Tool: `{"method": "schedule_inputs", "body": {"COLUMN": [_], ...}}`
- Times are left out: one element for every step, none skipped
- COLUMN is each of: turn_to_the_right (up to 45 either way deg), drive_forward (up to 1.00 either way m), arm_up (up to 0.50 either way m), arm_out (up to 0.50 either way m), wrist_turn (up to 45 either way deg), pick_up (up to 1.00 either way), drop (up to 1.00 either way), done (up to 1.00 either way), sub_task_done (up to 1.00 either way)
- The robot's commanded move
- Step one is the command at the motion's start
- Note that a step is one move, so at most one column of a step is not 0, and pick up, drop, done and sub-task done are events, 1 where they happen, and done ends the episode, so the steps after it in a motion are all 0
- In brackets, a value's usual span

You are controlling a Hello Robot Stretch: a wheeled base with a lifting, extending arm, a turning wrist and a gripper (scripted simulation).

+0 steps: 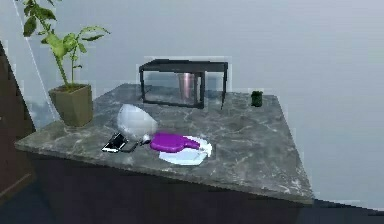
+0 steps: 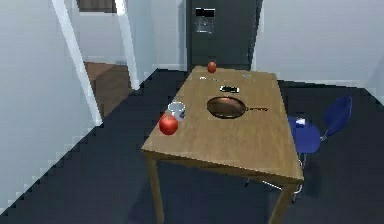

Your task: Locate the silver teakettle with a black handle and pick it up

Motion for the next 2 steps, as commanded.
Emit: {"method": "schedule_inputs", "body": {"turn_to_the_right": [-45.0, -45.0], "drive_forward": [0.00, 0.00], "arm_up": [0.00, 0.00], "arm_out": [0.00, 0.00], "wrist_turn": [0.0, 0.0], "pick_up": [0.00, 0.00], "drop": [0.00, 0.00], "done": [0.00, 0.00], "sub_task_done": [0.00, 0.00]}}
